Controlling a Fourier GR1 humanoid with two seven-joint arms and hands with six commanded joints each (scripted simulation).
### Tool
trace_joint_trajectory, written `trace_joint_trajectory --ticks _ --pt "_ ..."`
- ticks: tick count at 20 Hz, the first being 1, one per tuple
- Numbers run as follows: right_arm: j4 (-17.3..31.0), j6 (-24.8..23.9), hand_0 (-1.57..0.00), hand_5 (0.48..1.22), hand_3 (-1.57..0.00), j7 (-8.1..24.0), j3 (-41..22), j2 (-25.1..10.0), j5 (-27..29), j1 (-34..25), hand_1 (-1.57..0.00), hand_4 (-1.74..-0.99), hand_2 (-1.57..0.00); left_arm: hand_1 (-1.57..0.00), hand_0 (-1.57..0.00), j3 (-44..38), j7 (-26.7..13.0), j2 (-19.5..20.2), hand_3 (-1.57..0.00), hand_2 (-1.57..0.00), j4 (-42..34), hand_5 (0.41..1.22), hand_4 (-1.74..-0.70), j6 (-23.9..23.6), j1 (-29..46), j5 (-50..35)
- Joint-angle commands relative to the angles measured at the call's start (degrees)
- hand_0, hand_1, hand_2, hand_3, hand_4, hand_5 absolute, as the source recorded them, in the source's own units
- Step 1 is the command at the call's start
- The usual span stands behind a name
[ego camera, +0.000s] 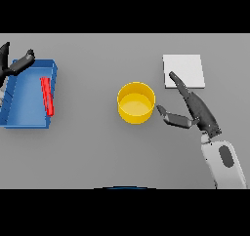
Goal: Pick up the red beaker and tilt it to pour out 1 green nut into yellow bowl. Pick up the yellow bowl and place it on the metallic measuring scale.
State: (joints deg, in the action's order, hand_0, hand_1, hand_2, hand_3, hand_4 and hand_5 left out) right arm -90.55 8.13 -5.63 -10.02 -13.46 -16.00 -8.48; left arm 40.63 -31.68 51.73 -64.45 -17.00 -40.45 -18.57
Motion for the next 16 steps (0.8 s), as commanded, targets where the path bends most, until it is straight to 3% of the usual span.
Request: trace_joint_trajectory --ticks 1,3,7,12,16 --pt "0.40 1.51 -0.01 0.677 0.00 0.09 -1.16 -1.99 -1.80 -2.19 0.00 -1.231 0.00 -0.01 -0.01 -0.09 0.01 -0.22 0.00 -0.01 -0.06 0.707 -0.73 -0.10 -0.24 -0.12" --pt "1.94 3.25 0.00 0.656 0.00 1.49 -4.37 -4.12 -6.41 -5.48 0.00 -1.260 0.00 0.00 0.00 0.00 0.24 0.28 0.00 0.00 -0.55 0.709 -0.74 -0.21 -0.09 0.07" --pt "4.85 6.07 0.00 0.620 0.00 0.43 -10.84 -7.62 -14.95 -11.33 0.00 -1.230 0.00 0.00 0.00 0.06 0.46 -0.34 0.00 0.00 -0.74 0.711 -0.75 -0.34 0.70 -0.56" --pt "7.61 11.05 0.00 0.625 0.00 -2.93 -16.00 -10.49 -19.42 -17.94 0.00 -1.231 0.00 0.00 0.00 -0.42 1.73 0.15 0.00 0.00 -1.05 0.716 -0.75 -0.20 0.95 -0.92" --pt "10.07 14.31 0.00 0.641 0.00 -3.12 -20.02 -10.41 -22.34 -21.91 0.00 -1.210 0.00 0.00 0.00 -1.08 2.83 -1.27 0.00 0.00 0.70 0.721 -0.77 -0.18 0.64 -1.69"
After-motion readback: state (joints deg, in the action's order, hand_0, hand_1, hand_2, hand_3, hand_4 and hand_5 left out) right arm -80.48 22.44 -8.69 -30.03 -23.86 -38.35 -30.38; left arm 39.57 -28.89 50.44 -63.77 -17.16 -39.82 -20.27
